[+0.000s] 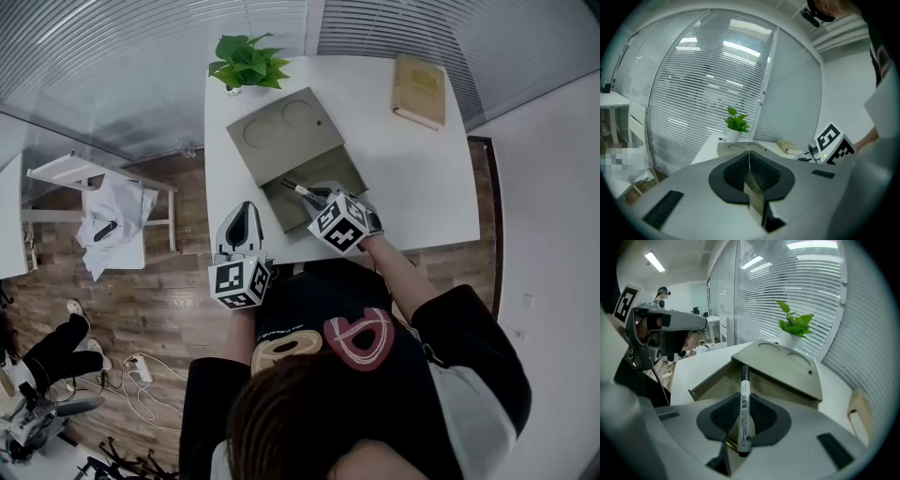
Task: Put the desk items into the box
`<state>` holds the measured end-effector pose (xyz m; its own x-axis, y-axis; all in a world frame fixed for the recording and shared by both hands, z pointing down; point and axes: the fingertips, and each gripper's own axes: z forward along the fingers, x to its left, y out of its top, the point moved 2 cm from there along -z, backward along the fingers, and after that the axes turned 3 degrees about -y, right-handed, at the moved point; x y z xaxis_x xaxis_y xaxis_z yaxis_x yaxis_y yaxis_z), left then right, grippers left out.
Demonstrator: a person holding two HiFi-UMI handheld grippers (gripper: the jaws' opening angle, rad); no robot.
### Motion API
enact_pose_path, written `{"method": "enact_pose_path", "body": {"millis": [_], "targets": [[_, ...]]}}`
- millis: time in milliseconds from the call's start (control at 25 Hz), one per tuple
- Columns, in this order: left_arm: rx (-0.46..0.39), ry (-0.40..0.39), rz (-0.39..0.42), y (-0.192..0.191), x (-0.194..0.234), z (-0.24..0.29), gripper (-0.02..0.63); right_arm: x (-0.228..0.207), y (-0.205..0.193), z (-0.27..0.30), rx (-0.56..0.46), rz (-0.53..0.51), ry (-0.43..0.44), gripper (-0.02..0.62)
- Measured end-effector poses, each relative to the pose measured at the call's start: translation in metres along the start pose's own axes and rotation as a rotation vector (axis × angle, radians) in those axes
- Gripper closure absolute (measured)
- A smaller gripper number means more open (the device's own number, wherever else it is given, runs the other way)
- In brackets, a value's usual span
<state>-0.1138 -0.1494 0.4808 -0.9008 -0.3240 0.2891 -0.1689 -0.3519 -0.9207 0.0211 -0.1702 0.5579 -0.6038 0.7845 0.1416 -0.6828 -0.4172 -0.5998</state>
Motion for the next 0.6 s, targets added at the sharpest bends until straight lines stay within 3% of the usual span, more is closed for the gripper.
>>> {"method": "enact_pose_path", "body": {"millis": [600], "targets": [[0.016,0.046,-0.021,0.000,0.016,0.002,0.586,-0.003,0.004,0.022,0.060,-0.064,0.050,0.523]]}}
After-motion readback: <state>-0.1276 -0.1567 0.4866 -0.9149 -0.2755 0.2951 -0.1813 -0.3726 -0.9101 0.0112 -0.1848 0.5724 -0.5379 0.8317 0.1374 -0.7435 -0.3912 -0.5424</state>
